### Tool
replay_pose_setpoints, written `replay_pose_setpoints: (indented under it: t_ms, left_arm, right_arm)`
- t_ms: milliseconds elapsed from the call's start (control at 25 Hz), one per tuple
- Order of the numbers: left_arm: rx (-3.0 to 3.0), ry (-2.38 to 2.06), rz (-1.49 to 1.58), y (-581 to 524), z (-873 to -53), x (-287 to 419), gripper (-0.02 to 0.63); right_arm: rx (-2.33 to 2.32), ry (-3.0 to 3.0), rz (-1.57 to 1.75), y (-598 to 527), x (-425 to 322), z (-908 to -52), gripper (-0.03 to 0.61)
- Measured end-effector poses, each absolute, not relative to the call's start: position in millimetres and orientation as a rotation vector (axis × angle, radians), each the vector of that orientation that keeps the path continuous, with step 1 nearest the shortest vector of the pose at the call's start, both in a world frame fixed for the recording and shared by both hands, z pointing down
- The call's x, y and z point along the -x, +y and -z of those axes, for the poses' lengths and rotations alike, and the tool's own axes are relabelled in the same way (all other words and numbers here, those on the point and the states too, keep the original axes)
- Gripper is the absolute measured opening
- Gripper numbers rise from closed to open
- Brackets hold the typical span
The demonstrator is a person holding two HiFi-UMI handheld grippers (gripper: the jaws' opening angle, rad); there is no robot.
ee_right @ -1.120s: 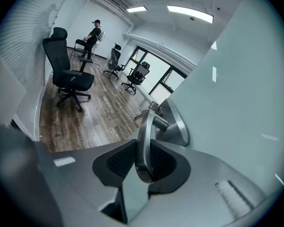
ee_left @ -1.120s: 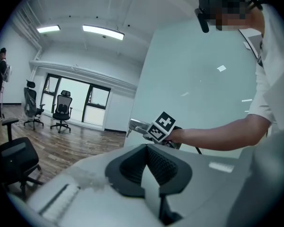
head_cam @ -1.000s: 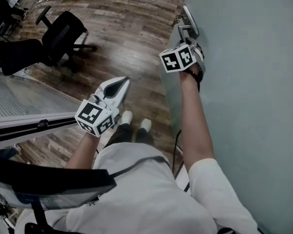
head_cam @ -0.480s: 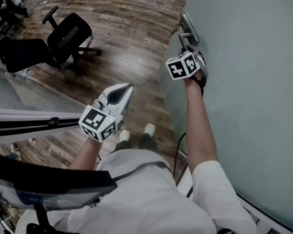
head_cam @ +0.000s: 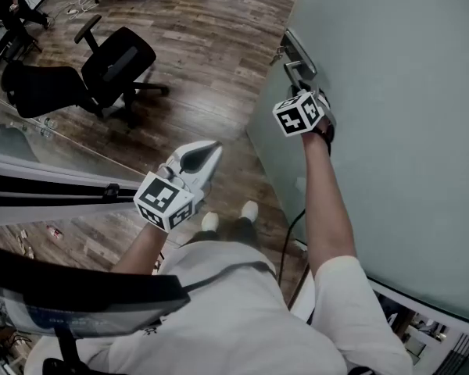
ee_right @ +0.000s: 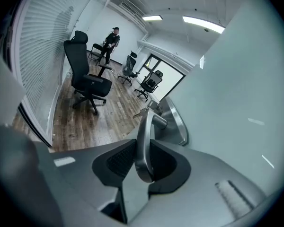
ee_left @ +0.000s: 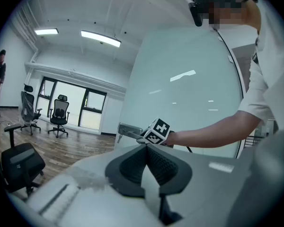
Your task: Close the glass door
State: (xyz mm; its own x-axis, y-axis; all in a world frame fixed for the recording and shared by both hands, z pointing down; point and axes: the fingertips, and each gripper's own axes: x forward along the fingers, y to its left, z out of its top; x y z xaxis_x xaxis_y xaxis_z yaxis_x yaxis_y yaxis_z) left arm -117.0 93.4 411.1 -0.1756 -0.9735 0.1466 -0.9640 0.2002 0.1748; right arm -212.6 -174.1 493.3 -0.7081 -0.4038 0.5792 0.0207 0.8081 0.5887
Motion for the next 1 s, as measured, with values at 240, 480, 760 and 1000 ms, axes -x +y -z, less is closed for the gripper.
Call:
replay_pose_setpoints:
  t_ms: [240, 480, 760, 1000]
  left_arm:
    - [-1.903, -2.241, 0.046, 125, -407, 115, 0.002]
    - [-1.938, -2.209, 0.052, 147, -411, 102, 0.002]
    - [-1.945, -2.213, 0.08, 167, -410, 86, 0.002]
    - [-1.906, -2.248, 0.089, 176, -404, 74, 0.002]
  right_arm:
    - [-0.256, -2.27, 0.772, -131, 209, -494, 0.1]
    - [-0.195, -2.288, 0.816, -91, 204, -492, 0.1]
    - [-0.127, -2.297, 0.846, -46, 194, -493, 0.098]
    - [-0.063, -2.307, 0.879, -21, 189, -488, 0.097]
